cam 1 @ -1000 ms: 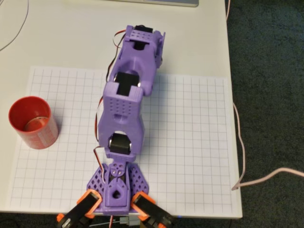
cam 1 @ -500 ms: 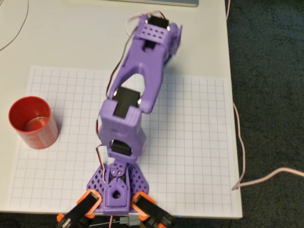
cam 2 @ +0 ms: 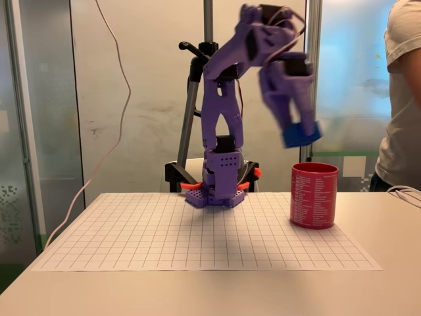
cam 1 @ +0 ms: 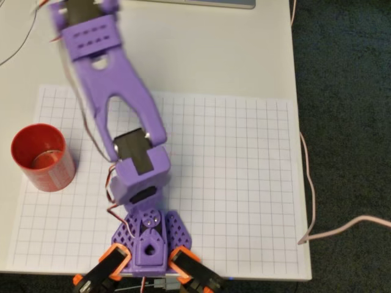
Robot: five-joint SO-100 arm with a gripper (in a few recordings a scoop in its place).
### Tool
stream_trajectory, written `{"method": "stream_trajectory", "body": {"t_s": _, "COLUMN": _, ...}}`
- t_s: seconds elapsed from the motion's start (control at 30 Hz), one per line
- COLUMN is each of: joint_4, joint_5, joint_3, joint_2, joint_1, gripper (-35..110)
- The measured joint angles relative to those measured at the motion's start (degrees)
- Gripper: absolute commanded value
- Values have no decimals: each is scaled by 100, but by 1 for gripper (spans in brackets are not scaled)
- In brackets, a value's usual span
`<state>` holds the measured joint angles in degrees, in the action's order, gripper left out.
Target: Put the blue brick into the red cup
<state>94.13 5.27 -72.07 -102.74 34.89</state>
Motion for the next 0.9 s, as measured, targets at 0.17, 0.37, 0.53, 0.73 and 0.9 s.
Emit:
{"method": "stream_trajectory", "body": {"t_s": 0.17, "joint_4": 290, "joint_5": 826, "joint_3": -176, "joint_2": -510, "joint_1": 1468, "gripper": 0}}
{"method": "stream_trajectory", "body": {"t_s": 0.37, "joint_4": -132, "joint_5": 1591, "joint_3": -1494, "joint_2": -1582, "joint_1": 2285, "gripper": 0}}
{"method": "stream_trajectory", "body": {"t_s": 0.53, "joint_4": -439, "joint_5": 2048, "joint_3": -2593, "joint_2": -2312, "joint_1": 2698, "gripper": 0}}
{"method": "stream_trajectory", "body": {"t_s": 0.73, "joint_4": -624, "joint_5": 2558, "joint_3": -3656, "joint_2": -2681, "joint_1": 3234, "gripper": 0}}
{"method": "stream_trajectory", "body": {"t_s": 0.9, "joint_4": -809, "joint_5": 2646, "joint_3": -4043, "joint_2": -2698, "joint_1": 3357, "gripper": 0}}
